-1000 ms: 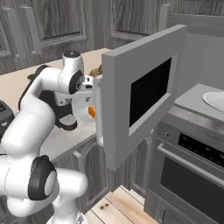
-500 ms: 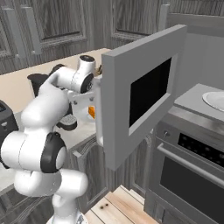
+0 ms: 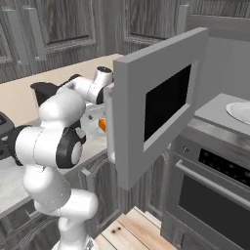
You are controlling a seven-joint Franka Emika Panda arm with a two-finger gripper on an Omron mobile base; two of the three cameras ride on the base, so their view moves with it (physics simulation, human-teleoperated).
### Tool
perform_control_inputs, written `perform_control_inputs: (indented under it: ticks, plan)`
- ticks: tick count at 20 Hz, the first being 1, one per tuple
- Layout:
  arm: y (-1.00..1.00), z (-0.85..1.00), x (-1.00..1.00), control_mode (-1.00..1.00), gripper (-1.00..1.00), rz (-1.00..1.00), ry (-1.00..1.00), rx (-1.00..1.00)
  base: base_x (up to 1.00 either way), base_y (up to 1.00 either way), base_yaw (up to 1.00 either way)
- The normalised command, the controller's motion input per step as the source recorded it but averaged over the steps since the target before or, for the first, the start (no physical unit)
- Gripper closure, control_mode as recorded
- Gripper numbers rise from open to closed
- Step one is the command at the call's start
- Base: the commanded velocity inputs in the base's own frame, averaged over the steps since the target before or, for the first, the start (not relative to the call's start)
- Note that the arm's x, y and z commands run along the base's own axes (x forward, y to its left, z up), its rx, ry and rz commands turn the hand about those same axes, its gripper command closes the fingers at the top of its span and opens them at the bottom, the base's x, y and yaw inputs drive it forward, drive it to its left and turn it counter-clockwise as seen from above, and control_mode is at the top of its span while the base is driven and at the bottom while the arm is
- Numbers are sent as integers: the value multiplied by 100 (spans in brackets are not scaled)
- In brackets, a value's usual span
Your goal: Pick the cheese from the counter and place it in the microwave.
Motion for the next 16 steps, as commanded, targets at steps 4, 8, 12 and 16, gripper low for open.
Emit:
perform_control_inputs:
  ticks: [4, 8, 12, 16]
  plan:
    - [1, -64, 49, -100, -100, 0, 10, -6, 0, 0, 0]
    - [2, -28, 35, -100, -100, 2, 1, 0, 0, 0, 0]
    - [8, -29, 5, -100, -100, 1, 1, 0, 0, 0, 0]
    - [20, -44, 30, -100, -100, 0, 7, 0, 0, 0, 0]
